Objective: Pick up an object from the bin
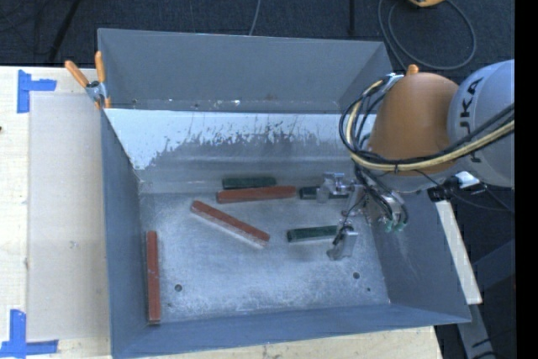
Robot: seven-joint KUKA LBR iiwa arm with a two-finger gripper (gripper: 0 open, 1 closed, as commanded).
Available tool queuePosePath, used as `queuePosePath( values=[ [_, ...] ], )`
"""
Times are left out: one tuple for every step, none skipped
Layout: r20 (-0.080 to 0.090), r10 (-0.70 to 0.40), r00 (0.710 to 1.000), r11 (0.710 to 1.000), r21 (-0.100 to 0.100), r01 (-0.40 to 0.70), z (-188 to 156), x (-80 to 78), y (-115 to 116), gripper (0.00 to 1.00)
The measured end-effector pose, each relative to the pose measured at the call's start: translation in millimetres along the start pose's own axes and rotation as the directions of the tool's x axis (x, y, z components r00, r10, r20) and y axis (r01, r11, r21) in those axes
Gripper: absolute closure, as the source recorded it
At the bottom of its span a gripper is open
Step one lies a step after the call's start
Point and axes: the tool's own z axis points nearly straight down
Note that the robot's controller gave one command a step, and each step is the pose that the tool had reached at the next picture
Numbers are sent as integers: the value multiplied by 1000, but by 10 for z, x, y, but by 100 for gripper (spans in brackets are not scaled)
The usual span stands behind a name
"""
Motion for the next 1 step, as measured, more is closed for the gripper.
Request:
queuePosePath(
  values=[
    [2,-29,1000,1000,1,29,14,162,-195,0]
  ],
)
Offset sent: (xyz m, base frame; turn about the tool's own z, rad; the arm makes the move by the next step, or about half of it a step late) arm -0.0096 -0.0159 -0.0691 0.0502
